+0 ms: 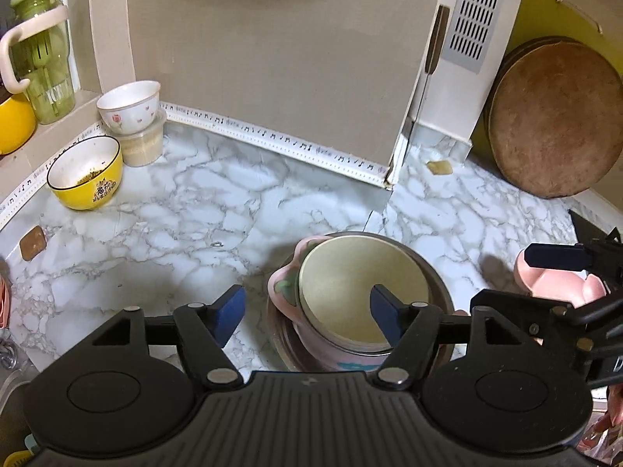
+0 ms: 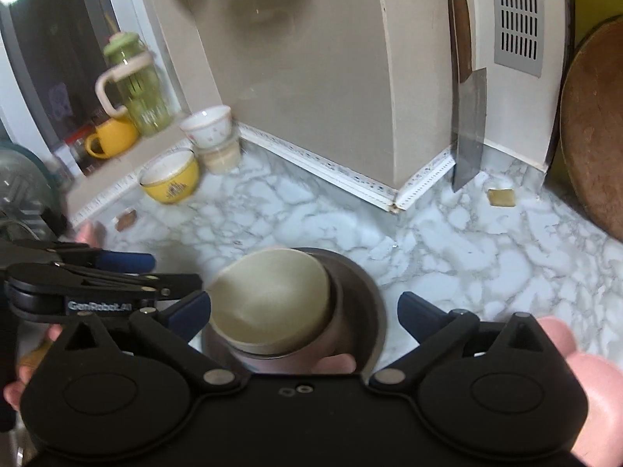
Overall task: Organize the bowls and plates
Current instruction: 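Move both grippers to the rim of the steel bowl holding the stack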
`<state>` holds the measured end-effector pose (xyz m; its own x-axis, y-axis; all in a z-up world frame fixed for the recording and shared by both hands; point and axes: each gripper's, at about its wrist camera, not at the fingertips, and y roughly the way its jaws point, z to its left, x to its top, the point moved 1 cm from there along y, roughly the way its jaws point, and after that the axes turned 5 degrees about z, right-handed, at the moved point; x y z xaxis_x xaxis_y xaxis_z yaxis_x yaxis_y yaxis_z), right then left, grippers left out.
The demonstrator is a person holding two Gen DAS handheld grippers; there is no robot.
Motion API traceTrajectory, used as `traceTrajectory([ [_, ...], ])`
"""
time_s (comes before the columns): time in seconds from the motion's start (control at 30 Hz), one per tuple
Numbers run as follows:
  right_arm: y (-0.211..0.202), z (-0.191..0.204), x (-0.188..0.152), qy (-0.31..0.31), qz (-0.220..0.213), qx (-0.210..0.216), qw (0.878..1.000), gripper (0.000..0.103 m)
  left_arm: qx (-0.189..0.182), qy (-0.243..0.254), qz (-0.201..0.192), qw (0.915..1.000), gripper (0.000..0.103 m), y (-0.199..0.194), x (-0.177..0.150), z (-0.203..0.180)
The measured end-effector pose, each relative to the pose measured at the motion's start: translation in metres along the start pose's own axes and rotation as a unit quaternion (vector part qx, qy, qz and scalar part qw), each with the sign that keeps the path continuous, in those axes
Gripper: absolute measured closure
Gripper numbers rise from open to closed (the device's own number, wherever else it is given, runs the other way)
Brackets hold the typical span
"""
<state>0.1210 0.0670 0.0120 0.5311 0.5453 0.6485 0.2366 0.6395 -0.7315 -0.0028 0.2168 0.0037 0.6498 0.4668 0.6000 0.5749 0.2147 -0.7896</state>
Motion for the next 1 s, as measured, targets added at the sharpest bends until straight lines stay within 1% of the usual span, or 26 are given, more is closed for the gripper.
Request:
traceTrajectory([
  [0.13, -0.009, 0.007, -0.009, -0.022, -0.032, -0.007, 0.999, 0.000, 0.000, 0.001, -0.013, 0.9999, 0.033, -0.007, -0.007, 0.000],
  [0.2, -0.013, 0.007, -0.013, -0.022, -0.045, -0.013, 0.999, 0.000, -0.001, -0.003, -0.017, 0.9998, 0.033, -0.010, -0.011, 0.002],
  [0.27, -0.018, 0.005, -0.016, -0.024, -0.062, -0.001, 0.998, 0.000, -0.002, -0.011, -0.021, 0.9997, 0.029, -0.012, -0.016, 0.005],
  [0.3, -0.020, 0.005, -0.017, -0.028, -0.060, 0.002, 0.998, 0.000, -0.001, -0.014, -0.024, 0.9996, 0.026, -0.013, -0.019, 0.006],
  [0.37, -0.020, 0.004, -0.019, -0.034, -0.055, -0.001, 0.998, 0.000, 0.004, -0.018, -0.028, 0.9994, 0.026, -0.013, -0.024, 0.008],
  [0.43, -0.019, 0.004, -0.020, -0.051, -0.044, -0.012, 0.998, 0.000, 0.004, -0.021, -0.028, 0.9994, 0.026, -0.014, -0.029, 0.009],
  [0.5, -0.016, 0.002, -0.020, -0.048, -0.028, -0.027, 0.998, 0.000, 0.000, -0.028, -0.028, 0.9992, 0.026, -0.014, -0.033, 0.011],
  [0.6, -0.013, -0.003, -0.021, -0.046, -0.023, -0.037, 0.998, 0.000, 0.000, -0.032, -0.030, 0.9991, 0.026, -0.014, -0.039, 0.013],
  [0.73, -0.007, -0.010, -0.023, -0.048, -0.010, -0.036, 0.998, 0.000, 0.005, -0.040, -0.031, 0.9987, 0.026, -0.013, -0.046, 0.015],
  [0.9, -0.003, -0.012, -0.026, -0.052, -0.018, -0.056, 0.997, 0.002, 0.015, -0.043, -0.026, 0.9986, 0.026, -0.007, -0.051, 0.015],
  [0.93, -0.003, -0.013, -0.025, -0.047, -0.019, -0.056, 0.997, 0.003, 0.017, -0.044, -0.026, 0.9986, 0.026, -0.006, -0.051, 0.015],
  [1.0, -0.003, -0.016, -0.025, -0.037, -0.024, -0.052, 0.998, 0.003, 0.020, -0.047, -0.021, 0.9985, 0.026, -0.001, -0.053, 0.015],
])
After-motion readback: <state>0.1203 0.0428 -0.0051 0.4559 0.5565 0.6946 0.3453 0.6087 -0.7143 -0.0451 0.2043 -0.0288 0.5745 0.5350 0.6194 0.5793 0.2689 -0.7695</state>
